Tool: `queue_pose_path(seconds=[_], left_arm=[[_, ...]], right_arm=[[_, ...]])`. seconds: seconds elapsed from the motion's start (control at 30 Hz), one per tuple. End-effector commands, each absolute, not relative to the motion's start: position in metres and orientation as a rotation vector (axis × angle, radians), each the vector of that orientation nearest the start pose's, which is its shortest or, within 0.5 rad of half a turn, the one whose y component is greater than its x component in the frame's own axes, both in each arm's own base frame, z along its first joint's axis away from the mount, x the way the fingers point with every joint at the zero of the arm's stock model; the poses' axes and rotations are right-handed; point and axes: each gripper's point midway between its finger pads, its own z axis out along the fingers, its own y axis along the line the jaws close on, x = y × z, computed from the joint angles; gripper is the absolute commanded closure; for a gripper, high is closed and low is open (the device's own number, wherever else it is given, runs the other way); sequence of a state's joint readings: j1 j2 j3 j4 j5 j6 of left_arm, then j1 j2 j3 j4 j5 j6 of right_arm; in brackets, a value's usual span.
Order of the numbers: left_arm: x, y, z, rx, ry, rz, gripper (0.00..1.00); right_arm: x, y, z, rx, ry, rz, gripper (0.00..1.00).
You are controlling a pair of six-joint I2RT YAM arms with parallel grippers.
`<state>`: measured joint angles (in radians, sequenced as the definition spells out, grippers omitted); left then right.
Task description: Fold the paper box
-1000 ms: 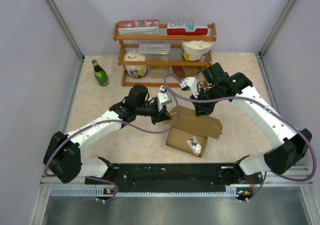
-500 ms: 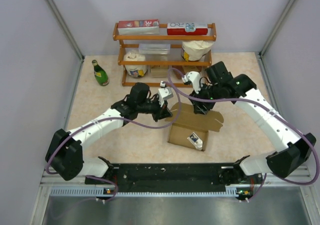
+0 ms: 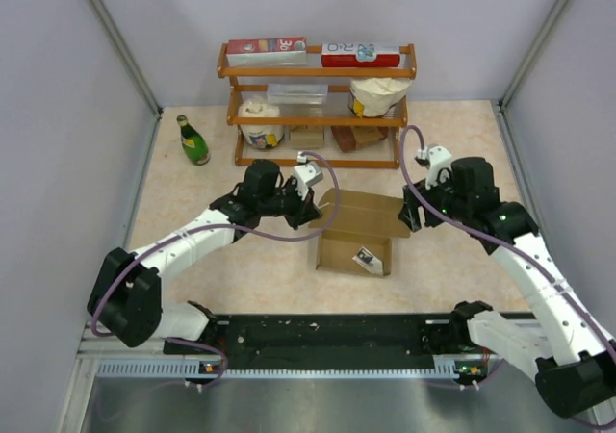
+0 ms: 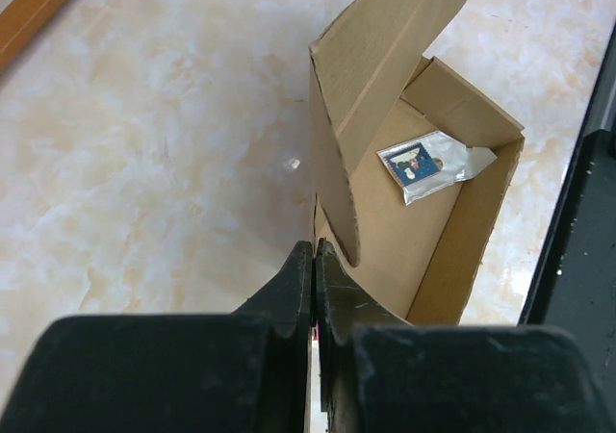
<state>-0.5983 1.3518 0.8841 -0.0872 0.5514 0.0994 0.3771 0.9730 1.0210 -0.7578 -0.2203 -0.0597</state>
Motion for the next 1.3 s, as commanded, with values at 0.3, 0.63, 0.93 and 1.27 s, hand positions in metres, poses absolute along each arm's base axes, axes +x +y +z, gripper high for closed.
queue_pose_path(seconds=[0.3, 0.63, 0.93, 1.27], left_arm=[[0.296, -0.268, 0.168, 0.961, 1.869, -0.852, 1.0], [0.309, -0.258, 0.159, 0.949, 1.898, -0.919, 1.0], [0.308, -0.26, 0.158, 0.954, 1.895, -0.947, 1.0], [0.313, -0.258, 0.157, 0.928, 1.93, -0.927, 1.0]], right_arm=[[0.264, 0.131, 0.2, -0.379, 2.16, 0.622, 0.26], [0.279, 0.138, 0.184, -0.558, 2.143, 0.61, 0.27], [0.292, 0.154, 0.173, -0.592, 2.159, 0.716, 0.41], [0.29, 0.155, 0.16, -0.556, 2.2, 0.746, 0.56]])
